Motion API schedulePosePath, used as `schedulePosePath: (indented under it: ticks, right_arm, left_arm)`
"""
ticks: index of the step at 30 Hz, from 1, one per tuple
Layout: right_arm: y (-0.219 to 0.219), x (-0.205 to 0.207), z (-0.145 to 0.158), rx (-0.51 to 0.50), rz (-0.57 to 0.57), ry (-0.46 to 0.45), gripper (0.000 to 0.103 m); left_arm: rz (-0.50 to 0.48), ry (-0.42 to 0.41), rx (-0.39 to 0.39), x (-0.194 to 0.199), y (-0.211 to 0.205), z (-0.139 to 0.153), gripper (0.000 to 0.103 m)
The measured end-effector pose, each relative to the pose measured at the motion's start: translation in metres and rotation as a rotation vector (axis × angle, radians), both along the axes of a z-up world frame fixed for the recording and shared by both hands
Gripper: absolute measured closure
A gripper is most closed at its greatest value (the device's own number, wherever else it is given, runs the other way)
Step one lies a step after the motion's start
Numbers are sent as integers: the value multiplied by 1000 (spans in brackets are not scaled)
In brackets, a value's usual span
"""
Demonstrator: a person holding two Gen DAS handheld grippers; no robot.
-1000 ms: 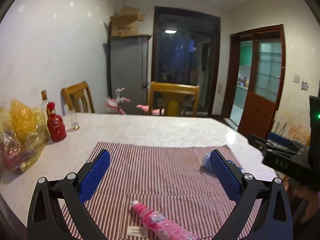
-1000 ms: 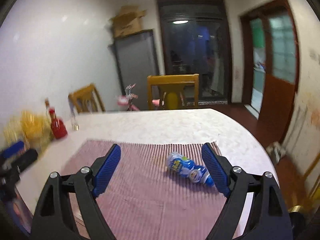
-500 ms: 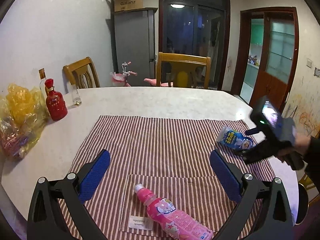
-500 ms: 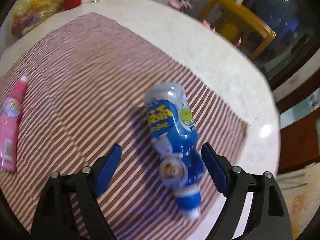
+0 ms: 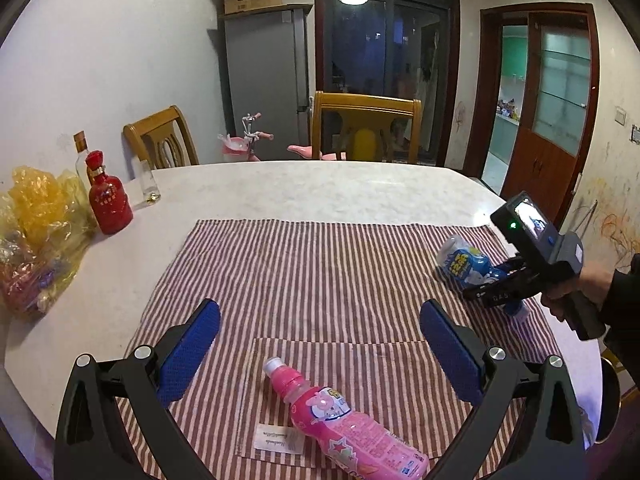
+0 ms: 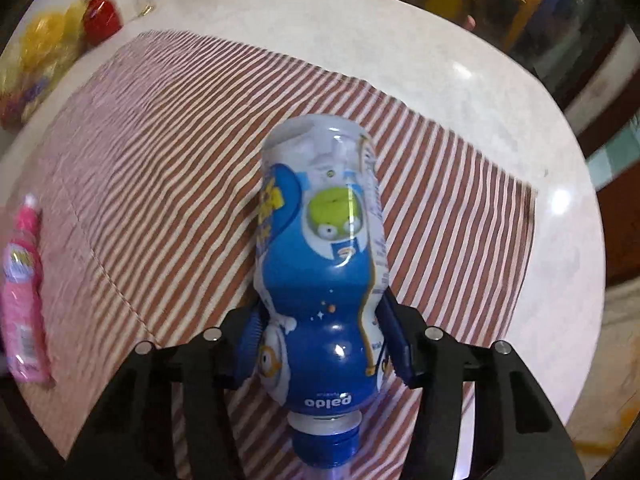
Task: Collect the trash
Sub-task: 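Grasp the pink drink bottle with the left tool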
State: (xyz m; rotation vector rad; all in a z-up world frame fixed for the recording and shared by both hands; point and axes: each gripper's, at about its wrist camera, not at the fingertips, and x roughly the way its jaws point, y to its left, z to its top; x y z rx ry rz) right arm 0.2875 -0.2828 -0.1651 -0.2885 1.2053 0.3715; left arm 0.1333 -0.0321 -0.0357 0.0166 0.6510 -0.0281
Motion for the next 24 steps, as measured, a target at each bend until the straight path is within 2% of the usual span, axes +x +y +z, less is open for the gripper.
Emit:
schedulePosePath:
  ticks: [2,6,8,11,15,20,24]
  right_arm:
    - [0,-12,6,40,-27,-14,50]
    - [-4,-54,42,181,-120,-119,51]
    - [-10,-82,61,277,-186,-154,50]
    - [-19,-116,83,368,-218,-201,50]
    - [-25,-150,109,399,-204,-255,50]
    - [-33,-162,134,405,-197,-313,50]
    - [-38,-169,139,426,-190,-338,50]
  left_arm:
    - [16,8,8,-1,3,-2,6]
    - [65,52,31,2,8,-11,6]
    - [115,117,-1,7,11,-24,6]
    - [172,257,-62,15,6,-52,6]
    - [261,390,-68,15,-9,-82,6]
    - [337,492,-116,16,-23,-104,6]
    - [386,540,-164,20,-29,-120,6]
